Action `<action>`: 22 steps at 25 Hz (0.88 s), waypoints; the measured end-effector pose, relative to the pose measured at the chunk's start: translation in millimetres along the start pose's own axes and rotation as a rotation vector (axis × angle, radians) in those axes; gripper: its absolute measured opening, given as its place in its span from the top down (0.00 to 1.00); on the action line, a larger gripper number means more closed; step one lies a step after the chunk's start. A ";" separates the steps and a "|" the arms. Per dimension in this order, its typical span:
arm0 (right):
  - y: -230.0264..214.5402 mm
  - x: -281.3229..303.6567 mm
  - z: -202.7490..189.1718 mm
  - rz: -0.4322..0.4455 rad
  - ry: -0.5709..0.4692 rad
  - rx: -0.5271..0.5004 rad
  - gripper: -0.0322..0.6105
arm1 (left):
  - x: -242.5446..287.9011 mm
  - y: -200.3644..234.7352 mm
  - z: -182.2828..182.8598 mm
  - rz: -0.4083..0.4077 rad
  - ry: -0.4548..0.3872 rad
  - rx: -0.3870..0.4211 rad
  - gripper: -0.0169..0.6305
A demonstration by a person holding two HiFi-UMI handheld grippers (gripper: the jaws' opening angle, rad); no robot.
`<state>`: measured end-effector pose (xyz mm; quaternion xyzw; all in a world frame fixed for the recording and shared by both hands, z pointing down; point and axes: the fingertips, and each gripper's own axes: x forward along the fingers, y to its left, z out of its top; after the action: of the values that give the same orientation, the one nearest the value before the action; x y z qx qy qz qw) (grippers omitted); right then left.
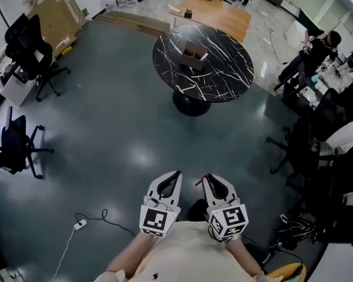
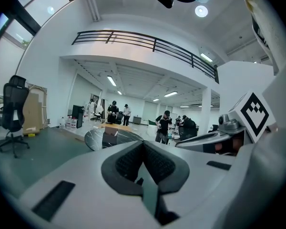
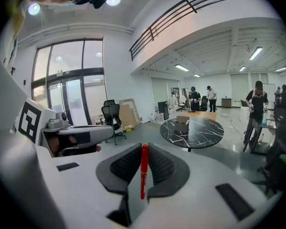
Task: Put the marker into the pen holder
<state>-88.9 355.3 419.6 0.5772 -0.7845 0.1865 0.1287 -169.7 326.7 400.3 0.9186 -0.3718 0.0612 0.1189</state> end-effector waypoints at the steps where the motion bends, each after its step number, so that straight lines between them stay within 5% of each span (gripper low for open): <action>1: 1.8 4.8 0.1 0.002 0.005 -0.001 0.86 | 0.9 5.7 0.9 0.005 -0.011 -0.004 0.96; 10: -26.4 54.5 12.4 0.026 0.019 0.008 0.86 | 44.1 39.8 8.6 0.037 0.009 -0.004 0.96; 22: -144.3 126.5 67.5 0.199 0.029 -0.036 0.86 | 185.3 41.0 38.1 0.173 0.040 0.021 0.96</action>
<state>11.6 178.9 432.6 0.4915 -0.8392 0.1923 0.1312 -64.7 164.2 407.8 0.8829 -0.4466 0.0934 0.1107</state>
